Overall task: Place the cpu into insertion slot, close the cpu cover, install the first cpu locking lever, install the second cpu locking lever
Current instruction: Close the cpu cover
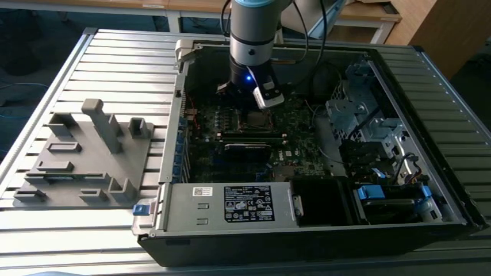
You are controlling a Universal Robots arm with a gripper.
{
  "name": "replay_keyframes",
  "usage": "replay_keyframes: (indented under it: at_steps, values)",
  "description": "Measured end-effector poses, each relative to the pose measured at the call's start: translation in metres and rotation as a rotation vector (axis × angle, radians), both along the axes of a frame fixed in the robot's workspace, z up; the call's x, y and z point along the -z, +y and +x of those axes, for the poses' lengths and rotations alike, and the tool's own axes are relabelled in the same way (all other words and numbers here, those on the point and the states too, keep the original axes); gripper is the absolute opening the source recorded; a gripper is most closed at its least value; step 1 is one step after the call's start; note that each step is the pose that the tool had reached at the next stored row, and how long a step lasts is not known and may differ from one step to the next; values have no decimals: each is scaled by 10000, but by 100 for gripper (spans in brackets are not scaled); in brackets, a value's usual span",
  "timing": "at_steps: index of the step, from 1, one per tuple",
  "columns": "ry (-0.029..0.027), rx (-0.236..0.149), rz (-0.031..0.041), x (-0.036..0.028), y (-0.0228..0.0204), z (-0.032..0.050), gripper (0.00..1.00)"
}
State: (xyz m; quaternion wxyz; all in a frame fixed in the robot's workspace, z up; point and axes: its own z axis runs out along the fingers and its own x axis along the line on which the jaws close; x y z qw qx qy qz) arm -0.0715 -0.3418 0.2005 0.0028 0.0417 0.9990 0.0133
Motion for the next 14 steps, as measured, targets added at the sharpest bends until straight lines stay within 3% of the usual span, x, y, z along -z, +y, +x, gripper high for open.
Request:
replay_keyframes:
  at_steps: [14]
  values:
    - [2, 0, -2, 34, 0, 0, 10]
